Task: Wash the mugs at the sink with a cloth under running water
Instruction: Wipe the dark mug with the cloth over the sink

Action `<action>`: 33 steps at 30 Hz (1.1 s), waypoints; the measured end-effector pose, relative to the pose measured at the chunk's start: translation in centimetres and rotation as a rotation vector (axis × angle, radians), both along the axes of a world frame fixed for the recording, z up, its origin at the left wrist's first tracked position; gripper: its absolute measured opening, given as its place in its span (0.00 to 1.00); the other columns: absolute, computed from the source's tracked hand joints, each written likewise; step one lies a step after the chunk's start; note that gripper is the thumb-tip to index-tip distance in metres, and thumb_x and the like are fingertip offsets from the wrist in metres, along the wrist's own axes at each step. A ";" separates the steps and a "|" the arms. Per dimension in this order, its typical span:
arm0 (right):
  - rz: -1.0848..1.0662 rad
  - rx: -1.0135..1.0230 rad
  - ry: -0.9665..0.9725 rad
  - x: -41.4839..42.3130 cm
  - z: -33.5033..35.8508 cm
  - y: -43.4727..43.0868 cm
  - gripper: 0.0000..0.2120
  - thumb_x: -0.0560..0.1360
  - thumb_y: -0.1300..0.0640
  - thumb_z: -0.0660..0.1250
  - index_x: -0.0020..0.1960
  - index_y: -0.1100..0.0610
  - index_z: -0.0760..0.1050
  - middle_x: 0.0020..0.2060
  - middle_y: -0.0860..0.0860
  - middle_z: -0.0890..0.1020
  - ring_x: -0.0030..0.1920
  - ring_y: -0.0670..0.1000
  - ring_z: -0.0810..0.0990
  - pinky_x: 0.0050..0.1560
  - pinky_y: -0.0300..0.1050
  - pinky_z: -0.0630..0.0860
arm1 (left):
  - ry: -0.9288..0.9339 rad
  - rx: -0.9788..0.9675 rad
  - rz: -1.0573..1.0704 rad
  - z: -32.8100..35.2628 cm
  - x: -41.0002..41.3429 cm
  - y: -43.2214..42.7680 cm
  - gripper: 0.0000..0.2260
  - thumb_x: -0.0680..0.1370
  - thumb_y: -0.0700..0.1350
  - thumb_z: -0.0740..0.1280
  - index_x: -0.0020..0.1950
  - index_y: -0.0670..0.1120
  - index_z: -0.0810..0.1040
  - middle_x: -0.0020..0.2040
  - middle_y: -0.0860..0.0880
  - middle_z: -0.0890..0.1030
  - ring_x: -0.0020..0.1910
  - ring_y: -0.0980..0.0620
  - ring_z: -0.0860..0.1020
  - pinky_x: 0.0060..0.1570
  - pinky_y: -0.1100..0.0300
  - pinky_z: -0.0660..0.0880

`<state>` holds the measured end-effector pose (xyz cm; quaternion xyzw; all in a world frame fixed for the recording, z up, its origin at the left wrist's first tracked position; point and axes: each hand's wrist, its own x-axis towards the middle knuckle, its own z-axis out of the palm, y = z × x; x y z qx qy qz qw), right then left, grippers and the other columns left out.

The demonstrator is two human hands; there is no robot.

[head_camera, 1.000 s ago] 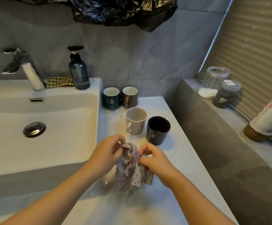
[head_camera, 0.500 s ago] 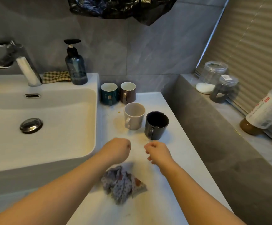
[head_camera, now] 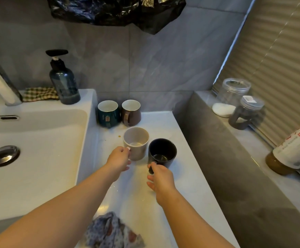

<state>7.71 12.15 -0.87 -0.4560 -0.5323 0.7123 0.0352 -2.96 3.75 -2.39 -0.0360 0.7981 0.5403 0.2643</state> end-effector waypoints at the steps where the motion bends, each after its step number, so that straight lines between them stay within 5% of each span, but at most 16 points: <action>1: -0.002 0.014 0.001 -0.2 -0.3 0.2 0.10 0.80 0.56 0.59 0.41 0.55 0.73 0.45 0.56 0.77 0.55 0.56 0.77 0.55 0.47 0.76 | 0.021 -0.008 0.012 -0.3 -0.2 0.2 0.10 0.81 0.46 0.53 0.46 0.44 0.71 0.48 0.44 0.76 0.43 0.48 0.76 0.42 0.57 0.73; 9: 0.023 0.321 -0.009 -1.7 -2.3 4.0 0.12 0.81 0.55 0.53 0.42 0.54 0.71 0.40 0.53 0.76 0.40 0.48 0.74 0.43 0.42 0.72 | 0.092 -0.083 -0.057 -1.0 -1.6 2.7 0.14 0.81 0.44 0.53 0.38 0.44 0.72 0.41 0.44 0.76 0.41 0.48 0.76 0.41 0.60 0.73; 24: 0.154 0.451 -0.001 -12.5 -2.5 16.4 0.11 0.79 0.59 0.54 0.39 0.58 0.70 0.35 0.54 0.74 0.36 0.50 0.72 0.39 0.45 0.70 | 0.080 0.050 -0.008 -1.6 -9.6 12.3 0.15 0.81 0.44 0.55 0.36 0.44 0.72 0.40 0.44 0.76 0.35 0.49 0.77 0.40 0.59 0.73; 33: 0.259 0.454 -0.016 -17.9 -3.2 20.2 0.10 0.79 0.59 0.53 0.41 0.56 0.69 0.37 0.55 0.75 0.38 0.50 0.73 0.46 0.48 0.73 | 0.113 0.030 -0.030 -2.2 -13.5 15.6 0.15 0.82 0.45 0.54 0.37 0.45 0.71 0.43 0.46 0.75 0.36 0.49 0.77 0.35 0.61 0.71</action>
